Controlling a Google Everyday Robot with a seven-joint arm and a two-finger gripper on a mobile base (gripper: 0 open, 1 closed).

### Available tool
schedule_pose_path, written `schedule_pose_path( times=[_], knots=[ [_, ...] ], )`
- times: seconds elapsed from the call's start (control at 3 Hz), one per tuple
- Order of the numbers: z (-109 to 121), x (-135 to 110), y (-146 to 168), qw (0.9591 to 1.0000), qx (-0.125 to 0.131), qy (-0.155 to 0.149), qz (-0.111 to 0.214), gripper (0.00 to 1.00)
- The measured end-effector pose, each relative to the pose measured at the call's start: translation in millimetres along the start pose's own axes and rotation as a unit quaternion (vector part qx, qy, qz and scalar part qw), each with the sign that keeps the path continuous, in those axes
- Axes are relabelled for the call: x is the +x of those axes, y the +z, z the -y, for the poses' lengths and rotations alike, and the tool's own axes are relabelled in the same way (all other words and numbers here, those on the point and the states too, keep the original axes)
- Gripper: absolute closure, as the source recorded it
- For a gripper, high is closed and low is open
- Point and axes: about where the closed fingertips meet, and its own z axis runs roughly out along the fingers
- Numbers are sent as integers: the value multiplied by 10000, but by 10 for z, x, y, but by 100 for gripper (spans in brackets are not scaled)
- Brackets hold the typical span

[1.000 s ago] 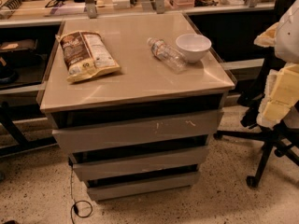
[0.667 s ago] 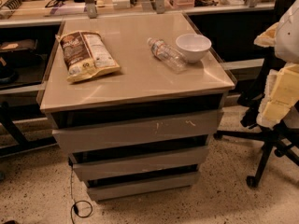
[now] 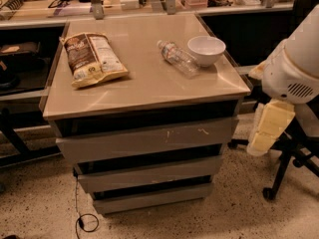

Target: Open top drawer

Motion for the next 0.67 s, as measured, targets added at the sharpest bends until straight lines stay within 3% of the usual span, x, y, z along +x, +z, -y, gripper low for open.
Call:
schedule_pose_path(
  times=[0.67],
  knots=[
    [-18,-197,899,9988,-442,-215,89,0]
  ],
)
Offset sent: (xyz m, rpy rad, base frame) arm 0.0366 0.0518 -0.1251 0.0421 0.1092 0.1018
